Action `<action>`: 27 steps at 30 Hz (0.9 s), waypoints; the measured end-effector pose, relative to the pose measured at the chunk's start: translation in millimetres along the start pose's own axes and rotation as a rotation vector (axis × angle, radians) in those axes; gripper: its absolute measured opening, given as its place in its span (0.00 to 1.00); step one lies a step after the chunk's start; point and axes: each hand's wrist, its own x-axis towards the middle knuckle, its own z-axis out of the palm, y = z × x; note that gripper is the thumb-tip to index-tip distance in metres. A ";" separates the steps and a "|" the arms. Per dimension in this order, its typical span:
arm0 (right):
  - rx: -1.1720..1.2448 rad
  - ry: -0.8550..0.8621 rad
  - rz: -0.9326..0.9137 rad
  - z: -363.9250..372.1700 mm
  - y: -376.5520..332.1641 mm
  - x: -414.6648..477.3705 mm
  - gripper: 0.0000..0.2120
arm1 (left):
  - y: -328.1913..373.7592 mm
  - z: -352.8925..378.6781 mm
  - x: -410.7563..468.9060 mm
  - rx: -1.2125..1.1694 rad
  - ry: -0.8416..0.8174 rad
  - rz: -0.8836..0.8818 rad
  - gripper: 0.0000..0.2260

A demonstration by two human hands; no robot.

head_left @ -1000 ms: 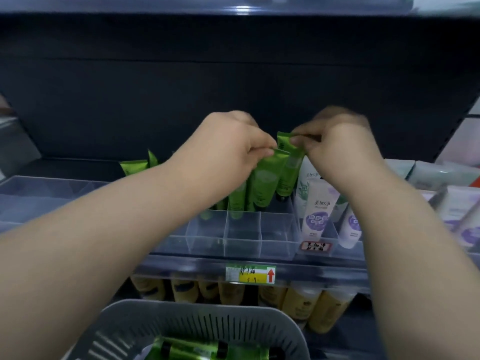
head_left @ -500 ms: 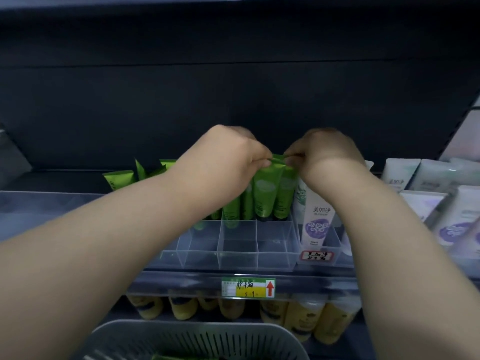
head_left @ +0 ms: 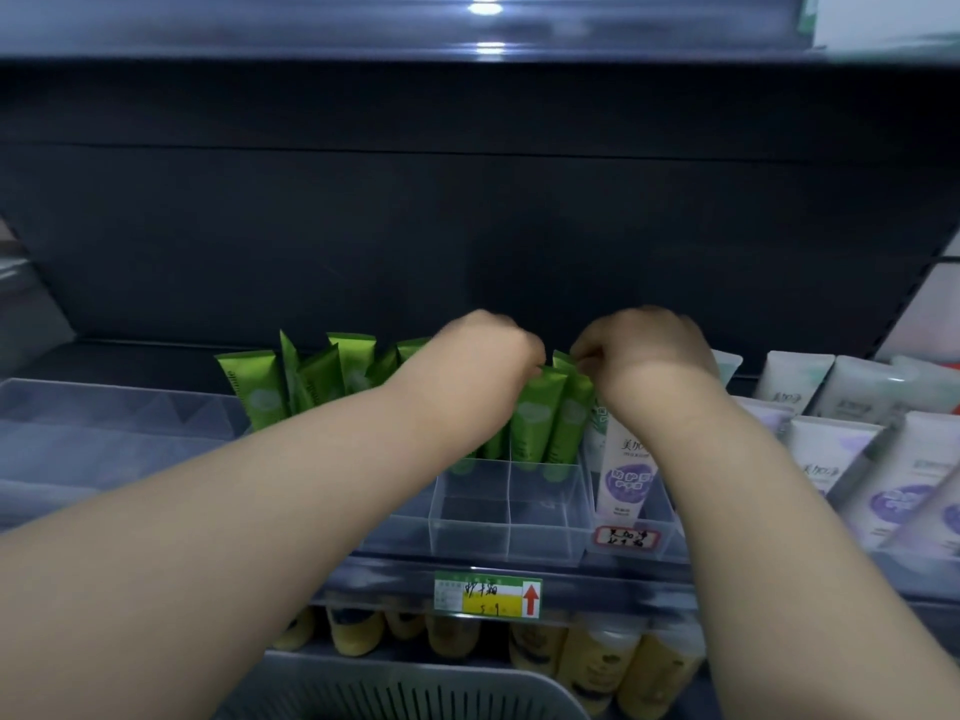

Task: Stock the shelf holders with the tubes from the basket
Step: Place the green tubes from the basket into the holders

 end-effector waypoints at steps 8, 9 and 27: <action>0.039 0.059 -0.004 -0.6 6.0 -2.9 0.16 | 6.7 1.0 17.8 0.028 -0.179 -0.176 0.16; 0.041 0.058 -0.002 -1.3 6.8 -3.3 0.16 | 7.4 -0.7 18.5 0.026 -0.199 -0.193 0.15; -0.010 0.418 -0.216 20.7 1.9 5.9 0.17 | 16.9 -7.6 17.9 0.110 -0.323 -0.227 0.07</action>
